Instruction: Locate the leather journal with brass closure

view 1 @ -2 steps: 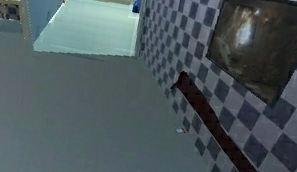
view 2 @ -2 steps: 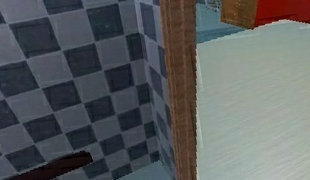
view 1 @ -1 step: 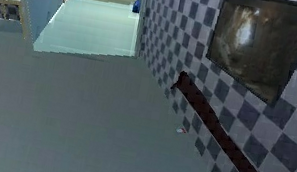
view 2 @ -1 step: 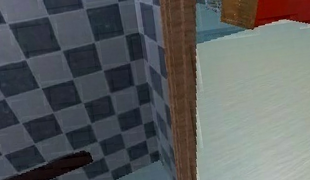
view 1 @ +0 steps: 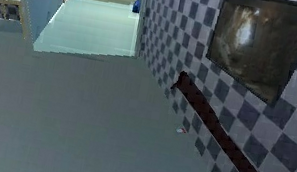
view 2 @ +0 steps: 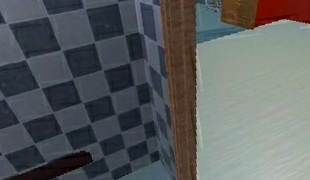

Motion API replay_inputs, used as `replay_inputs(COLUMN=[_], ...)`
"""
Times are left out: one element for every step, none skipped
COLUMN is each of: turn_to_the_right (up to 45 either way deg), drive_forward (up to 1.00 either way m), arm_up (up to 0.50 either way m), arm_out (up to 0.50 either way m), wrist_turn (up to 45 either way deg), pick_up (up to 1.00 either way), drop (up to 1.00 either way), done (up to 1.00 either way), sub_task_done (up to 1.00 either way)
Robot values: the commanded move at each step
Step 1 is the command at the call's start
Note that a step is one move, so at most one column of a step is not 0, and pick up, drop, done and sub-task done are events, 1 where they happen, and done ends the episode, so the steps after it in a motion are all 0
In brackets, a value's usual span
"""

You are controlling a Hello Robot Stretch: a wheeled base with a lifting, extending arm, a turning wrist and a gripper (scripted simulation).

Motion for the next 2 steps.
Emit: replay_inputs(turn_to_the_right=[-45.0,45.0], drive_forward=[0.0,0.0], arm_up=[0.0,0.0], arm_out=[0.0,0.0], wrist_turn=[0.0,0.0], pick_up=[0.0,0.0], drop=[0.0,0.0], done=[0.0,0.0], sub_task_done=[0.0,0.0])
